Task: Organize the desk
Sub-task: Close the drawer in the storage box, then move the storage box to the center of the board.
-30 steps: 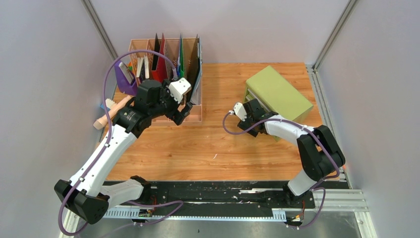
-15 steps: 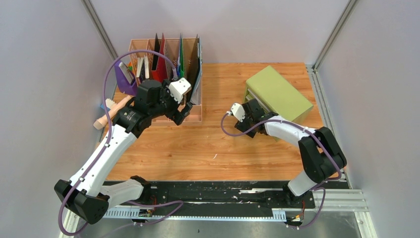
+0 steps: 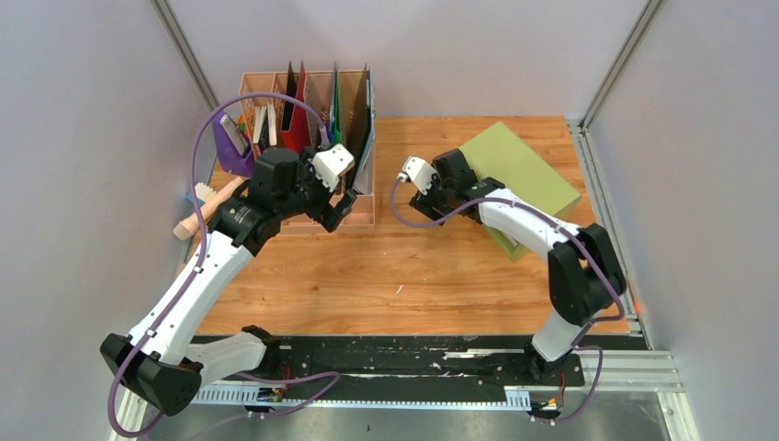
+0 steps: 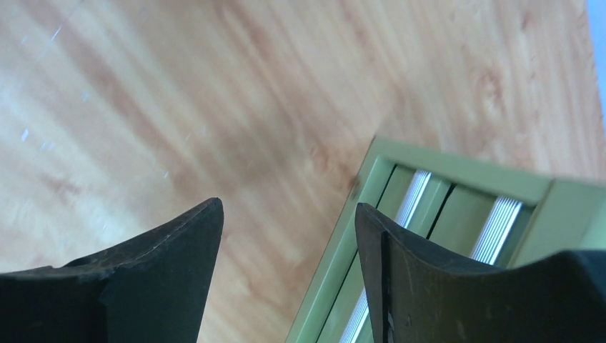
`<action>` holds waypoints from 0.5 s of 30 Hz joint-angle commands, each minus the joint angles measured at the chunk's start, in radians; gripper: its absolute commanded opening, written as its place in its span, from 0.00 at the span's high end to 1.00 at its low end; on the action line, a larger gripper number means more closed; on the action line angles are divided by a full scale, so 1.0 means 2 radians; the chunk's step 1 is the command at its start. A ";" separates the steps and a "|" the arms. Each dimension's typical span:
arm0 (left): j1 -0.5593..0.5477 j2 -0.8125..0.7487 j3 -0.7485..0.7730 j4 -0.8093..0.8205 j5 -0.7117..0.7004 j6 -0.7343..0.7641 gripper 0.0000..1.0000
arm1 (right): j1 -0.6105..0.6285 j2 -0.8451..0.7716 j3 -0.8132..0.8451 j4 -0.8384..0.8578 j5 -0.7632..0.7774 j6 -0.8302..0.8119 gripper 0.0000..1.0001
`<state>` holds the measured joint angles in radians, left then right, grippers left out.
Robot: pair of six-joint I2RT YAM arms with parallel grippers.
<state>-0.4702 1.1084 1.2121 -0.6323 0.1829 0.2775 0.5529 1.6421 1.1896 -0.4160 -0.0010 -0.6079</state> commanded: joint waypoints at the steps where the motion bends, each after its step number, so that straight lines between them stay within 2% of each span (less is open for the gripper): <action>1: 0.003 -0.020 0.014 0.003 0.004 -0.001 0.00 | -0.005 0.068 0.078 0.006 0.031 -0.017 0.32; 6: 0.003 -0.033 0.009 0.002 0.008 -0.003 0.00 | -0.021 0.136 0.146 -0.005 0.092 -0.029 0.32; 15: 0.003 -0.041 0.004 0.005 0.021 -0.006 0.00 | -0.065 0.171 0.194 -0.029 0.110 -0.030 0.33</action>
<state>-0.4694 1.0435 1.2121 -0.6388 0.1951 0.2749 0.4706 1.9759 1.5105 -0.4713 0.1490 -0.6529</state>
